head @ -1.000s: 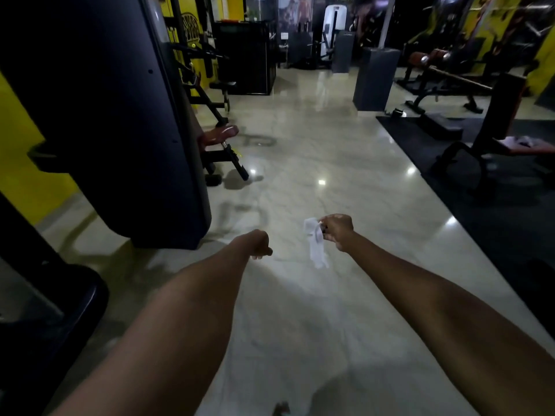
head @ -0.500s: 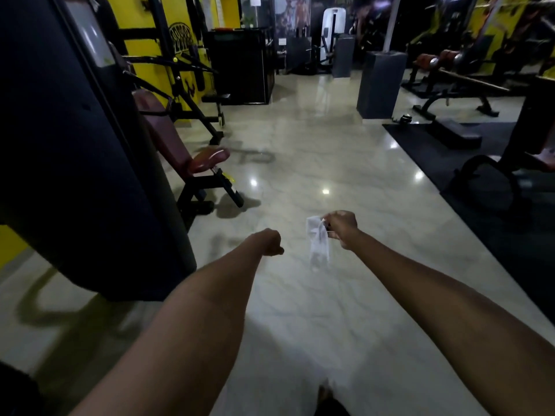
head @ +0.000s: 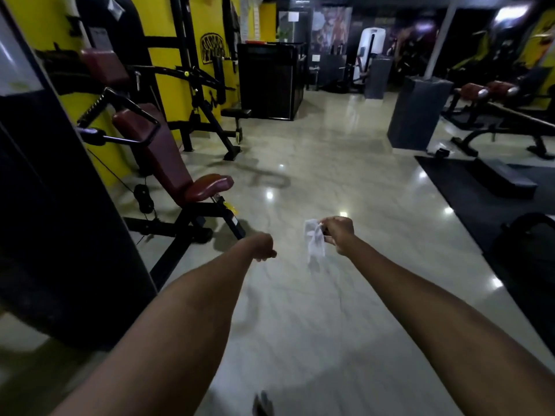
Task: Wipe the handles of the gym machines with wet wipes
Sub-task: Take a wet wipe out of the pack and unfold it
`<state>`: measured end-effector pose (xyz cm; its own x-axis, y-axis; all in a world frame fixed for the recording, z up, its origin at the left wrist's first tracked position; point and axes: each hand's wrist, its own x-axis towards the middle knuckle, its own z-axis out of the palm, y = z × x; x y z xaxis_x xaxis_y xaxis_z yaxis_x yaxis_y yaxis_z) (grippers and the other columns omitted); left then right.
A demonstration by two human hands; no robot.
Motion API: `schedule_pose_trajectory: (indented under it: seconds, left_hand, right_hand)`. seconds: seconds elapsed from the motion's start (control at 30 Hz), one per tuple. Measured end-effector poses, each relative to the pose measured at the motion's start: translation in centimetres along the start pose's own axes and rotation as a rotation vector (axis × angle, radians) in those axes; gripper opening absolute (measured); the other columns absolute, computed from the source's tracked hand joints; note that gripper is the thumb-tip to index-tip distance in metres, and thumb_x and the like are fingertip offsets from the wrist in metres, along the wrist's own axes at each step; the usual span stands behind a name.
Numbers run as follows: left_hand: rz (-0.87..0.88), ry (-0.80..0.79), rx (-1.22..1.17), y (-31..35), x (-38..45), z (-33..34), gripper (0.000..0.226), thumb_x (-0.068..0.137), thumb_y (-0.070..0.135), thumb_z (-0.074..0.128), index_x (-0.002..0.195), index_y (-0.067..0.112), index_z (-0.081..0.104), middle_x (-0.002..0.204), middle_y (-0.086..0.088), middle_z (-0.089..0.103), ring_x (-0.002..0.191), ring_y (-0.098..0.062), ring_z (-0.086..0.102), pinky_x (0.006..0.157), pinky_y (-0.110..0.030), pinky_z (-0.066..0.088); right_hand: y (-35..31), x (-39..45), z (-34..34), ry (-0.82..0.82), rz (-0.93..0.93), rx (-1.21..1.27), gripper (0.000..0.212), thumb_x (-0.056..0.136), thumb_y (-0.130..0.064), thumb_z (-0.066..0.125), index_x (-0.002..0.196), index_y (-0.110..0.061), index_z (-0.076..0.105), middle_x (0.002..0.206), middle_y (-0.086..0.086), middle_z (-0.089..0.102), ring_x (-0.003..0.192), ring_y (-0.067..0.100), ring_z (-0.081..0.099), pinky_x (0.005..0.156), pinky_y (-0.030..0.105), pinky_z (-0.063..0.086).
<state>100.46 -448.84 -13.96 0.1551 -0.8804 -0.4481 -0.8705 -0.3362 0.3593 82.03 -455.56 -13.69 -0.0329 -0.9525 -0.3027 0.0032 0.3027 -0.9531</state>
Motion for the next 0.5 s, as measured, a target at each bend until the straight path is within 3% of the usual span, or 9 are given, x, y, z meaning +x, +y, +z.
schedule_pose_trajectory:
  seconds: [0.07,0.13,0.27,0.37,0.4,0.47,0.5]
  left_hand:
    - [0.033,-0.007,0.020,-0.1,4.5,-1.4,0.028,0.095,0.016,0.051,0.101,-0.007,0.067,0.104,-0.015,0.069,0.055,-0.010,0.050,0.073,-0.026,0.050]
    - [0.009,-0.019,-0.017,-0.3,9.2,-3.3,0.032,0.096,0.017,0.049,0.095,-0.010,0.068,0.097,-0.018,0.071,0.052,-0.011,0.053,0.060,-0.020,0.045]
    - [0.000,-0.017,-0.050,0.6,17.3,-9.4,0.027,0.092,0.014,0.052,0.098,-0.006,0.068,0.096,-0.013,0.071,0.077,-0.024,0.065,0.063,-0.027,0.048]
    - [-0.086,0.026,-0.208,1.5,23.8,-14.8,0.015,0.094,0.014,0.049,0.089,0.007,0.061,0.062,0.006,0.069,0.051,-0.011,0.062,0.048,-0.022,0.050]
    - [-0.053,0.058,-0.172,1.7,25.9,-16.2,0.019,0.096,0.017,0.048,0.087,0.007,0.061,0.063,0.005,0.071,0.052,-0.010,0.061,0.051,-0.022,0.051]
    - [0.016,0.097,-0.083,2.4,30.9,-18.9,0.029,0.096,0.021,0.048,0.099,-0.001,0.067,0.091,-0.013,0.071,0.074,-0.023,0.063,0.072,-0.031,0.049]
    - [0.025,0.088,-0.089,2.7,32.7,-19.9,0.029,0.096,0.019,0.050,0.104,-0.003,0.067,0.094,-0.016,0.068,0.076,-0.025,0.061,0.072,-0.031,0.048]
  right_hand:
    - [-0.9,4.7,1.7,-0.002,0.000,0.009,0.019,0.080,0.007,0.057,0.067,-0.006,0.061,0.064,0.011,0.057,0.054,0.019,0.057,0.047,0.022,0.052]
    - [-1.9,9.7,3.8,-0.010,0.007,0.019,0.019,0.080,0.007,0.058,0.067,-0.006,0.060,0.064,0.011,0.057,0.053,0.019,0.057,0.048,0.023,0.053]
    - [-5.3,19.0,7.8,-0.020,0.028,0.005,0.020,0.079,0.010,0.056,0.068,-0.006,0.061,0.065,0.011,0.059,0.054,0.019,0.058,0.049,0.025,0.050]
    - [-9.1,25.7,10.7,-0.023,0.005,0.030,0.021,0.079,0.010,0.055,0.068,-0.008,0.060,0.063,0.010,0.057,0.052,0.017,0.056,0.048,0.024,0.049]
    - [-10.1,27.4,11.4,-0.023,-0.003,0.035,0.022,0.080,0.009,0.055,0.067,-0.008,0.060,0.063,0.010,0.057,0.052,0.017,0.056,0.048,0.024,0.049]
    - [-11.8,31.4,12.9,-0.015,0.001,0.031,0.021,0.080,0.008,0.056,0.067,-0.008,0.060,0.064,0.010,0.057,0.054,0.018,0.056,0.049,0.025,0.050]
    - [-12.4,33.5,13.6,-0.009,0.008,0.026,0.021,0.080,0.007,0.056,0.067,-0.008,0.059,0.064,0.010,0.057,0.054,0.018,0.056,0.049,0.025,0.050]
